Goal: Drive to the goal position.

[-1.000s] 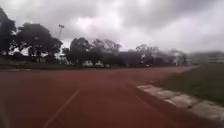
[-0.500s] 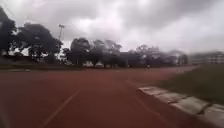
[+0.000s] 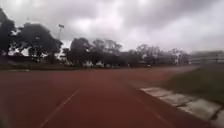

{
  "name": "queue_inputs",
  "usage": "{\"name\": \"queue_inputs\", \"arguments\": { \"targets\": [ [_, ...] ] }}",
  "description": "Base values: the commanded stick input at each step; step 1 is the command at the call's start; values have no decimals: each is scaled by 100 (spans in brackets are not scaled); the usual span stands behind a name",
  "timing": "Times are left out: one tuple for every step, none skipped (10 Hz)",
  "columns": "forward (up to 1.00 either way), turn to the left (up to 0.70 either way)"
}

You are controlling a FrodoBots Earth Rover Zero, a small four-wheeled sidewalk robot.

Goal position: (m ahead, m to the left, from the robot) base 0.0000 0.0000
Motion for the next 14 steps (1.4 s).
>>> {"name": "queue_inputs", "arguments": {
  "targets": [
    [50,2],
    [50,2],
    [50,2],
    [50,2],
    [50,2],
    [50,2],
    [50,2],
    [50,2],
    [50,2],
    [50,2],
    [50,2],
    [50,2],
    [50,2],
    [50,2]
  ]
}}
